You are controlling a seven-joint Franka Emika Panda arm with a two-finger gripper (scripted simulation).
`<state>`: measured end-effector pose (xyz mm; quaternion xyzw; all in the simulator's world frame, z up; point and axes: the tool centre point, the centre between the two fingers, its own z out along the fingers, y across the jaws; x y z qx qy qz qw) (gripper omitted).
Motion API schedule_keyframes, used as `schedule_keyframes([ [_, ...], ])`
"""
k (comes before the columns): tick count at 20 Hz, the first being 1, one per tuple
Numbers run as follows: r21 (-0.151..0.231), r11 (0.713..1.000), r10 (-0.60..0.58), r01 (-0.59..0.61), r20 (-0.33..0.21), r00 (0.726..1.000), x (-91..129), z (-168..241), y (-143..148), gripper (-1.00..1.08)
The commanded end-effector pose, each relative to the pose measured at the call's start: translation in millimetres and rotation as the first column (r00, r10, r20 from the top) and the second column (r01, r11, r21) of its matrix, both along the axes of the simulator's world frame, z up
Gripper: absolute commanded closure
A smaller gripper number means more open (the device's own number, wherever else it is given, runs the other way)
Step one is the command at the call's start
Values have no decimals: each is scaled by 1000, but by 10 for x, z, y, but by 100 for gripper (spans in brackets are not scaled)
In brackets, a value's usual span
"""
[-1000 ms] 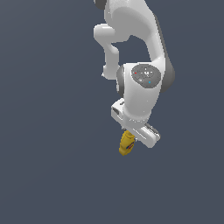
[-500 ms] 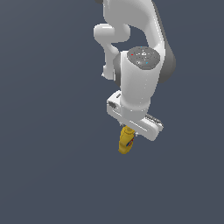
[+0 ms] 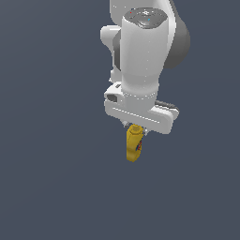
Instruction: Pick up the object and move it to a goal position.
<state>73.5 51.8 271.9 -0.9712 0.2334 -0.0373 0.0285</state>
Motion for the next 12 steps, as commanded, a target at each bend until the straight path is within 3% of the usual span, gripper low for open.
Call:
schedule_keyframes([
  [1,3,998,55,-55,25,998,13,218,-43,108],
  [12,8,960,276,-278,92,957,7,907,-234,108],
])
